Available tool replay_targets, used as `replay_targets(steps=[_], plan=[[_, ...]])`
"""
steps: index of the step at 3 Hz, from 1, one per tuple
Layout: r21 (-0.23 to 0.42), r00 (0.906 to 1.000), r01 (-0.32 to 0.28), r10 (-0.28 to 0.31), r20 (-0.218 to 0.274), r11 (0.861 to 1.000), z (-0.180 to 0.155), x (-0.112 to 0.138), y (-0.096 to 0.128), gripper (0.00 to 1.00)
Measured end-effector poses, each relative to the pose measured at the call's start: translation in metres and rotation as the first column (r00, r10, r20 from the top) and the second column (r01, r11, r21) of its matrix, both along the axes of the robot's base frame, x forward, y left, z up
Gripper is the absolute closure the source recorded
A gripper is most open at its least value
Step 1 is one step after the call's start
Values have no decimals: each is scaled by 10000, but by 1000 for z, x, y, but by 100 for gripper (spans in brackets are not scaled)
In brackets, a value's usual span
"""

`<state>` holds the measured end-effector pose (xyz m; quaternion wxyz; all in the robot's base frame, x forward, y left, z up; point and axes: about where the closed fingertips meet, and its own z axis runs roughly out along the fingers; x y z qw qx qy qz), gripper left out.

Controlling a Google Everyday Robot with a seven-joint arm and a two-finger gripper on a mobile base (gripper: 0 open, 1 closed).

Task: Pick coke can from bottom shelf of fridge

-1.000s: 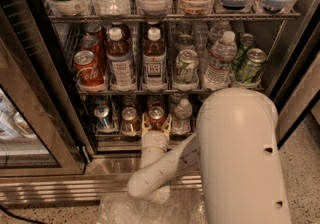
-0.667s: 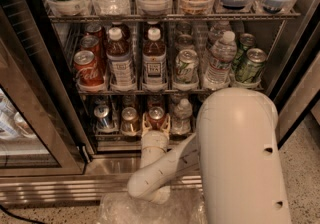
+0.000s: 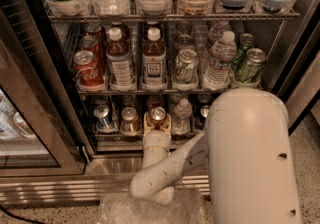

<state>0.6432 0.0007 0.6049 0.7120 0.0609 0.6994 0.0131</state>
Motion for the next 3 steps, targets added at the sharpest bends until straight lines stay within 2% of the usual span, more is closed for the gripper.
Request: replay_targets(steps=[1, 2, 3], plan=[[250, 9988, -378, 370, 308, 9990, 25, -5, 1, 100], [555, 9910, -1258, 1230, 519, 9905, 51, -17, 12, 100], [795, 9705, -2381, 2340, 580, 9680, 73, -34, 19, 100]])
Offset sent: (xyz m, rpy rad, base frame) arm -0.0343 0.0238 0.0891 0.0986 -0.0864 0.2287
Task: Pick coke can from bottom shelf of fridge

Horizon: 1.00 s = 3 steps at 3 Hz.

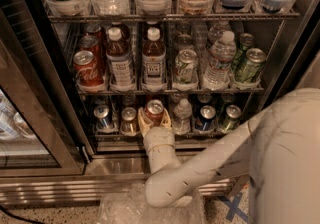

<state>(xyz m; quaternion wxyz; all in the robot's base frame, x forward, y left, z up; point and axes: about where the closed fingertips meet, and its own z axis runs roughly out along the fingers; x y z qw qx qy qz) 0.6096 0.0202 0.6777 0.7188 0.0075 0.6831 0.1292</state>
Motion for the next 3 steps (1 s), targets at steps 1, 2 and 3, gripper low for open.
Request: replay_targets(steps=[1, 2, 3], plan=[[-138, 9920, -1209, 1203, -391, 9926, 7, -23, 2, 100], [-319, 9797, -1974, 1961, -411, 9798, 20, -48, -4, 100], [-259, 9664, -2568, 2570, 72, 9661, 56, -93, -34, 100]])
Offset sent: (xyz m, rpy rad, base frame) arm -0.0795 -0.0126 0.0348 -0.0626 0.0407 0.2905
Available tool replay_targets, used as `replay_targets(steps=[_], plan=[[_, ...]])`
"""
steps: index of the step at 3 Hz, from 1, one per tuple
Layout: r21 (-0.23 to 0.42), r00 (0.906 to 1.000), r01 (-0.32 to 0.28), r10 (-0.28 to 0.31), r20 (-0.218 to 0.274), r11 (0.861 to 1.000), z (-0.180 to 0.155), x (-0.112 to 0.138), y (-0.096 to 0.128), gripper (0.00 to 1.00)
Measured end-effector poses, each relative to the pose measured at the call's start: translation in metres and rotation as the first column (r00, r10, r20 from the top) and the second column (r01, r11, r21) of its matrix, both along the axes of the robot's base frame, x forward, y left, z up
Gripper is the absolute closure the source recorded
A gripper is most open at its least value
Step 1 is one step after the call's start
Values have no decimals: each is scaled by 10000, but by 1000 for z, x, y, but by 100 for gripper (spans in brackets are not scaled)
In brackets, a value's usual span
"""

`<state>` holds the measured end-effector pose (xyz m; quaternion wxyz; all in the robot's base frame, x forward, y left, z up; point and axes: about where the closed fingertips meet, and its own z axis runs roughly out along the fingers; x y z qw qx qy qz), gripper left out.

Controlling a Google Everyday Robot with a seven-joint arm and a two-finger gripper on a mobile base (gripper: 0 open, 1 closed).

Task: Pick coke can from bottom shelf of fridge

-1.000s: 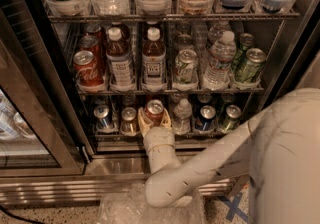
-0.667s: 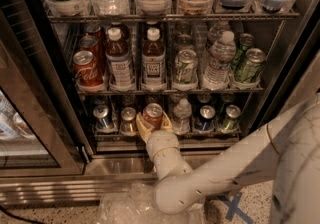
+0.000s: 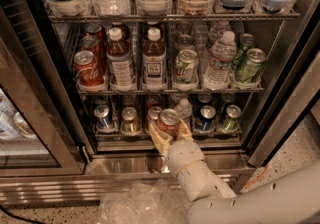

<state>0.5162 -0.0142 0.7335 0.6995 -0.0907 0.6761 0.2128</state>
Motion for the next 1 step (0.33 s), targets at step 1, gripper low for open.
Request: replay_targets(steps=[1], plan=[[2, 10000, 1, -1, -1, 10000, 0, 0, 0, 100]])
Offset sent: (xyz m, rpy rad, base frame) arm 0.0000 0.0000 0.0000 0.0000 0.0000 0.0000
